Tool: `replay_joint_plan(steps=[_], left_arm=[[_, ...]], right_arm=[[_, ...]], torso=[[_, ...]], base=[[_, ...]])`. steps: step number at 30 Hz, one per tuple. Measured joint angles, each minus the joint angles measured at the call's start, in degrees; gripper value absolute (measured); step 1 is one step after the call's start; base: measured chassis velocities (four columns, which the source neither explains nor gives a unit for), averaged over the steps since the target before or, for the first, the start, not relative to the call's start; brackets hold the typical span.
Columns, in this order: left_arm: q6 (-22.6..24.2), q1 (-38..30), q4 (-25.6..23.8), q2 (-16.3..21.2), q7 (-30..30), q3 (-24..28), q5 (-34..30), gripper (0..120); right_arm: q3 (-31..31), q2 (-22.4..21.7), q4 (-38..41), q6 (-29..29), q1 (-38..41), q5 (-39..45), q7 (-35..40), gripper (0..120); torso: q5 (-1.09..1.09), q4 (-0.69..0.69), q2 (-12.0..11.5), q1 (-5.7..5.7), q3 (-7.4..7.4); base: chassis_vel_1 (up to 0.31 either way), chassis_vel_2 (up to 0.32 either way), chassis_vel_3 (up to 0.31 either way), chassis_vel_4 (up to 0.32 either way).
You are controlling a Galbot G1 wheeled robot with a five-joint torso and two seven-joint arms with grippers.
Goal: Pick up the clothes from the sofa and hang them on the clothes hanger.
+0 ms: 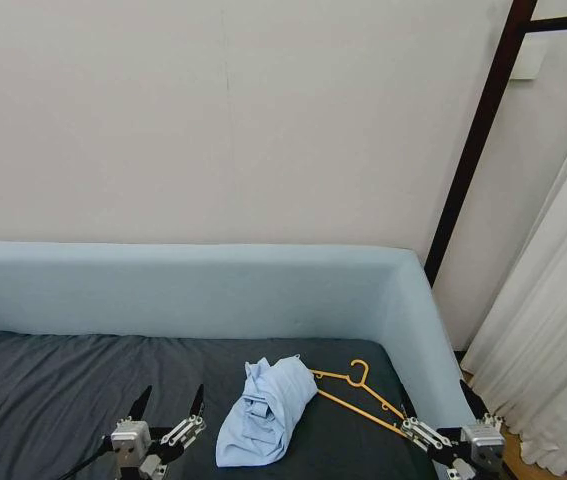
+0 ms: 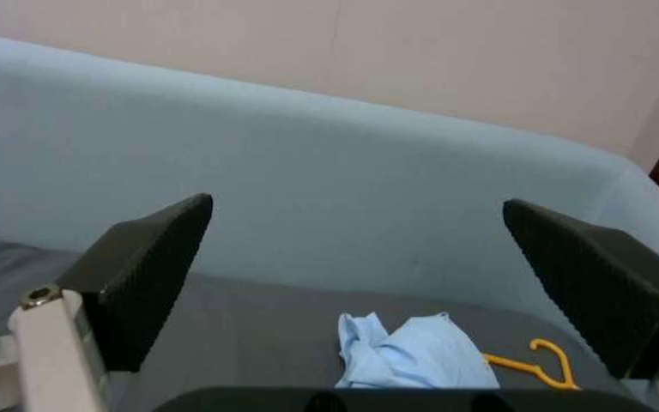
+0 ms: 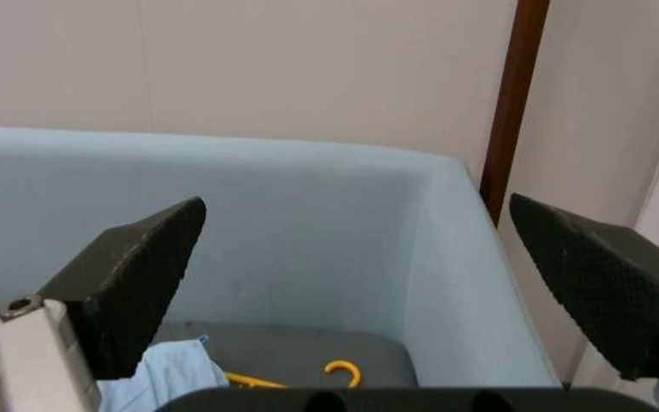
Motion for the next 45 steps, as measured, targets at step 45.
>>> replay_joint_plan(steps=[45], left_arm=[[19.7,-14.4,9.2,6.0,-3.7,0.0,-28.5,100]], right_arm=[[-1.2,-4.2,-7.6,-2.8,6.6,2.3,0.2,100]], torso=[[-0.01,-0.01,0.0,0.0,0.01]], base=[[0.0,0.0,0.0,0.0]])
